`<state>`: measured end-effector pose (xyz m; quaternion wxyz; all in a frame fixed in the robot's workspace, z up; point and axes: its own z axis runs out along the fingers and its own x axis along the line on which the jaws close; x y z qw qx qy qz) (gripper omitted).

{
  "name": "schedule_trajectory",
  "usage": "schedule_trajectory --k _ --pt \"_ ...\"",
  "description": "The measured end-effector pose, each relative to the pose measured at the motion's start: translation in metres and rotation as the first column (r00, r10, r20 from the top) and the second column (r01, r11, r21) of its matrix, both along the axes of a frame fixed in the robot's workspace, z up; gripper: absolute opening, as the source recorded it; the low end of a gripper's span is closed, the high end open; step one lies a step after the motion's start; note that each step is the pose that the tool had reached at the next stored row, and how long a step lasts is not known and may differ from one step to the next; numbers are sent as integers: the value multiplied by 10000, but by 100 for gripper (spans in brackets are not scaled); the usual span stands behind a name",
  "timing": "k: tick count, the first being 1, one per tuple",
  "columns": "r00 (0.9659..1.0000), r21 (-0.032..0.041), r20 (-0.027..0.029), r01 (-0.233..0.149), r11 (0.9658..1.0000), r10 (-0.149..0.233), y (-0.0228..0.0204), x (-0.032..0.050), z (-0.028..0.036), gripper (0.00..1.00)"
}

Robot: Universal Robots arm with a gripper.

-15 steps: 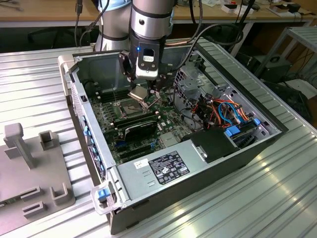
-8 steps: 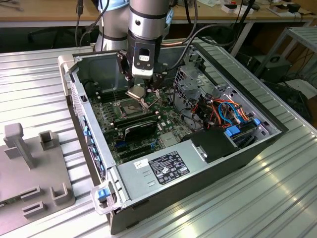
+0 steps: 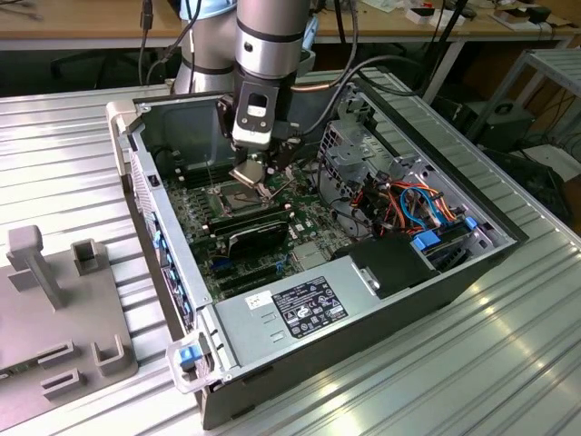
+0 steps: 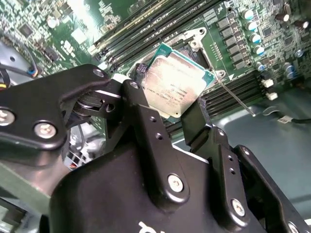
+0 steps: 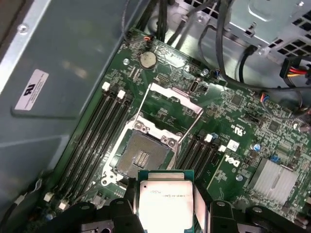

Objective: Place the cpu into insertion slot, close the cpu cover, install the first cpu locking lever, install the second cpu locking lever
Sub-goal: 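Place the cpu into insertion slot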

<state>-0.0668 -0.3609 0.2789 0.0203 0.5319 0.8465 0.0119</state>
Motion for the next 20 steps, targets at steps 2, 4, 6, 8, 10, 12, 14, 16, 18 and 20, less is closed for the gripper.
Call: schedule_trajectory --k 2,4,6,8,10,12,14,16,18,20 --pt "9996 0 -1 287 9996 -287 1 9 -28 55" --pt "9992 -1 -12 392 9992 -392 49 26 -67 55" --pt "9989 -1 -22 472 9989 -472 93 34 -103 55" --pt "9983 0 -24 588 9983 -588 103 37 -126 55" --pt "9936 0 -24 1130 9936 -1130 104 36 -161 55" --pt "9889 0 -24 1485 9889 -1485 104 37 -185 55" --pt "9806 -1 -25 1959 9806 -1959 104 36 -219 55" --pt "9702 -1 -24 2422 9702 -2422 104 37 -258 55" --pt "9608 0 -25 2771 9608 -2771 107 37 -284 55" --pt "9601 -3 -34 2797 9601 -2797 128 38 -287 55"
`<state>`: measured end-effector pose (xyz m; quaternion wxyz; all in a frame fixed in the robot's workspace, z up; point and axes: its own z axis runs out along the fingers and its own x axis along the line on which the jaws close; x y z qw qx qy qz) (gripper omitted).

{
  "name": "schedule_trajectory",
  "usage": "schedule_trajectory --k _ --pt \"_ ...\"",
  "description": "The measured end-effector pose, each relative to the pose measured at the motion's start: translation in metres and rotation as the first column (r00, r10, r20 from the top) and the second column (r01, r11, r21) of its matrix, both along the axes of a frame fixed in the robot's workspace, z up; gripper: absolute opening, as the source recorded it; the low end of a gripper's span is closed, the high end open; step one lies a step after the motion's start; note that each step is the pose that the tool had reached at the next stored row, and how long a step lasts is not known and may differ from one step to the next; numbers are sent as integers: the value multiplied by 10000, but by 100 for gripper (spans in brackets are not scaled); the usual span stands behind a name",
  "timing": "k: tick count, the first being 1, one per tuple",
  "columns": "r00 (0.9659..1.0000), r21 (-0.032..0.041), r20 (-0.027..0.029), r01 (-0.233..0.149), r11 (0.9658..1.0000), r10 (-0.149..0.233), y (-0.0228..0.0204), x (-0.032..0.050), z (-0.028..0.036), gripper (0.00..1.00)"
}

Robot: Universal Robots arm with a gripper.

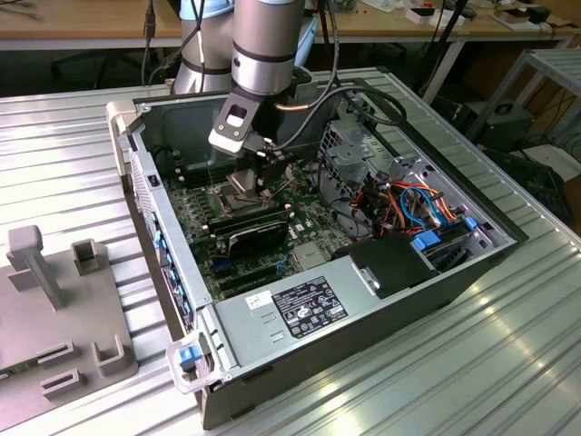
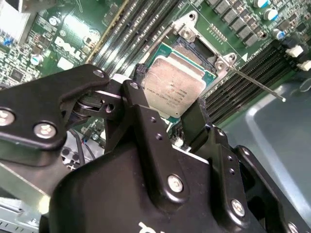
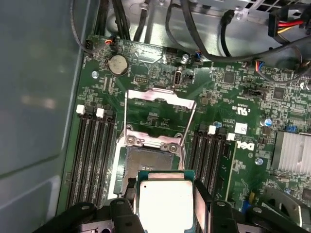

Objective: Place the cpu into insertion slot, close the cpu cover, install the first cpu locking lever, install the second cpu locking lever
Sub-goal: 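Place the cpu into insertion slot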

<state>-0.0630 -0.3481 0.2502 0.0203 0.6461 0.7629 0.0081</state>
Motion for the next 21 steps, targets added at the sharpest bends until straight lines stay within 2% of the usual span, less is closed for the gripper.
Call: schedule_trajectory --k 3,9,12,21 --pt "10000 4 -19 41 10000 -41 7 0 -9 55" --pt "9980 1 -66 632 9980 -632 24 14 -65 55" --pt "9974 4 -67 720 9974 -720 36 44 -80 55" --pt "9962 4 -71 863 9963 -863 41 51 -92 55"
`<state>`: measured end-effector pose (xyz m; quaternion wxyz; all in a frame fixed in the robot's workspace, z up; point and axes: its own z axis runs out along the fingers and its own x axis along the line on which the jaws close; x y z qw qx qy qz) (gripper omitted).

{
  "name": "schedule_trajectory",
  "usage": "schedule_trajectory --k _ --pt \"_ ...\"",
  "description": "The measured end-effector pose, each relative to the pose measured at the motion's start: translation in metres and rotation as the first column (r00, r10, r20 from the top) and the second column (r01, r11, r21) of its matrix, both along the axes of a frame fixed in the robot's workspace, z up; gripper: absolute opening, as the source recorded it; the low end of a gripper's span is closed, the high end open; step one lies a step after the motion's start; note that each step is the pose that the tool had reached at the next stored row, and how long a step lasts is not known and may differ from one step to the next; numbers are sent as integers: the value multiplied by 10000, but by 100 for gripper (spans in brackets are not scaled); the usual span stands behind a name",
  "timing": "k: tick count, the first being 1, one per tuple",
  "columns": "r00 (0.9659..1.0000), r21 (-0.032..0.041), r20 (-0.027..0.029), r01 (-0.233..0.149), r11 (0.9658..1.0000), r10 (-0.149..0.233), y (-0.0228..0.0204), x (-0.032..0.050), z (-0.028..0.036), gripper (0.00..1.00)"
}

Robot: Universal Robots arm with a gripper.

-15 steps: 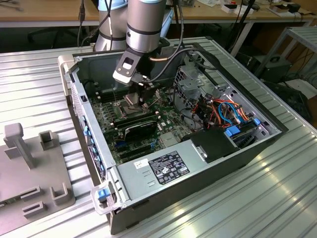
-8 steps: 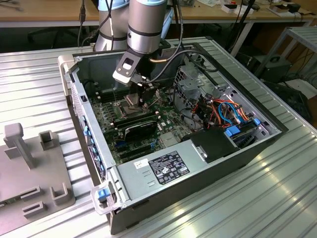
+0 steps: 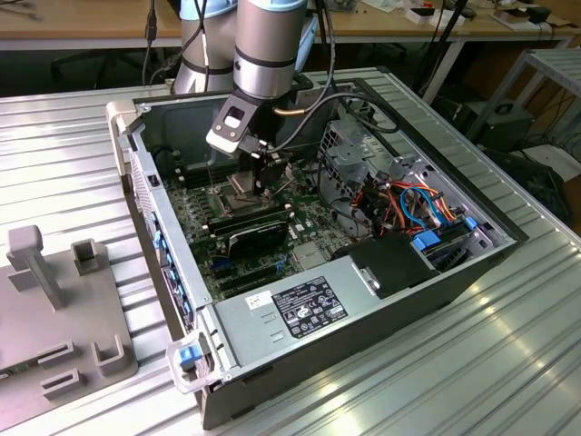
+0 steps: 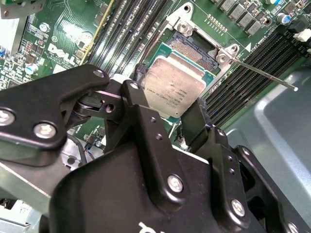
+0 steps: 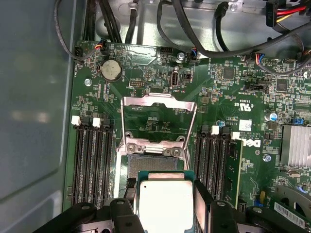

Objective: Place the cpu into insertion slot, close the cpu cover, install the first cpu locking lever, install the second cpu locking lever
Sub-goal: 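Place the cpu into insertion slot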

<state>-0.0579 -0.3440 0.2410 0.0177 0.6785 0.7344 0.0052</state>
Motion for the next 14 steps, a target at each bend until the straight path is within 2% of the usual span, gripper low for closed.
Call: schedule_trajectory --k 8,11,14 --pt "10000 0 0 0 10000 0 1 1 -2 55" --pt "10000 1 0 97 10000 -97 6 1 -52 55" --pt "9986 -1 -3 522 9986 -522 6 1 -120 55"
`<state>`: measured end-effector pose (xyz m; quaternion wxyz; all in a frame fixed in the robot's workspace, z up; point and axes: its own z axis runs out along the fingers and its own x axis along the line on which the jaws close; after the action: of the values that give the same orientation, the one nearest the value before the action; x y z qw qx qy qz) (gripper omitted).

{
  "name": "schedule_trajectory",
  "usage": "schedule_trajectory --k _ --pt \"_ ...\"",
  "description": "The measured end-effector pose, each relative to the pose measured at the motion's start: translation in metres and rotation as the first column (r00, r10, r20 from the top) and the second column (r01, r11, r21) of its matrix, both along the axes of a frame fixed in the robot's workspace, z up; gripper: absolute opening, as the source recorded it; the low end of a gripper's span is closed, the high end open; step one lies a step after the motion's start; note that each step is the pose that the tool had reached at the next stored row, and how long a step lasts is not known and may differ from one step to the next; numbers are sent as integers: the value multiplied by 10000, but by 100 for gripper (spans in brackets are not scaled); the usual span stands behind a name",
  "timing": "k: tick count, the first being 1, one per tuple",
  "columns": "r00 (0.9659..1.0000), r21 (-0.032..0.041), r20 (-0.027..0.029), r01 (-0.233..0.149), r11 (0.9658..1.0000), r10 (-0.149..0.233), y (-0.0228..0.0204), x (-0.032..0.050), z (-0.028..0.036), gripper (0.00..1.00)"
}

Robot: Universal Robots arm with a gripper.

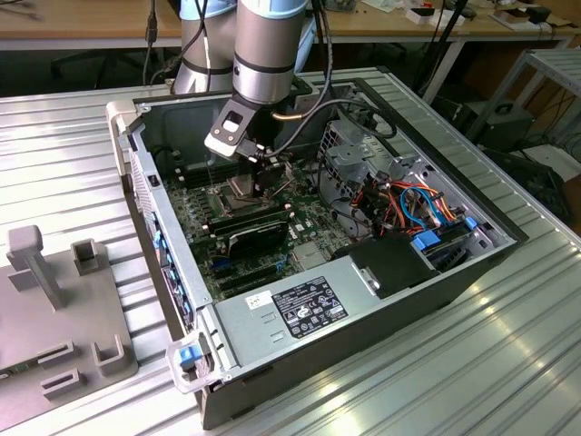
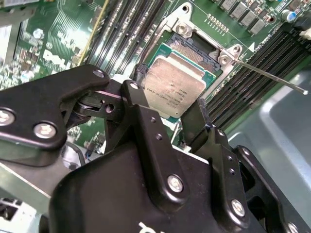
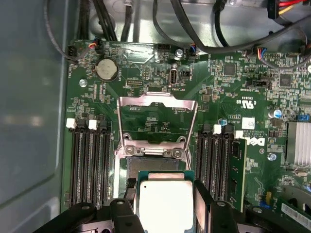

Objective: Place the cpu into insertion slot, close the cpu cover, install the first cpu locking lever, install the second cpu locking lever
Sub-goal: 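Place the cpu into insertion slot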

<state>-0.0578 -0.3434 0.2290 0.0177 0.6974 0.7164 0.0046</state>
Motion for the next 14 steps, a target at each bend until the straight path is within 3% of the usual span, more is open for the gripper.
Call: schedule_trajectory --k 3,7,14 --pt "9997 1 2 247 9997 -247 16 0 -36 55" --pt "9997 1 1 249 9997 -249 58 0 -44 55" --pt "9997 1 -29 250 9997 -250 67 0 -63 55"
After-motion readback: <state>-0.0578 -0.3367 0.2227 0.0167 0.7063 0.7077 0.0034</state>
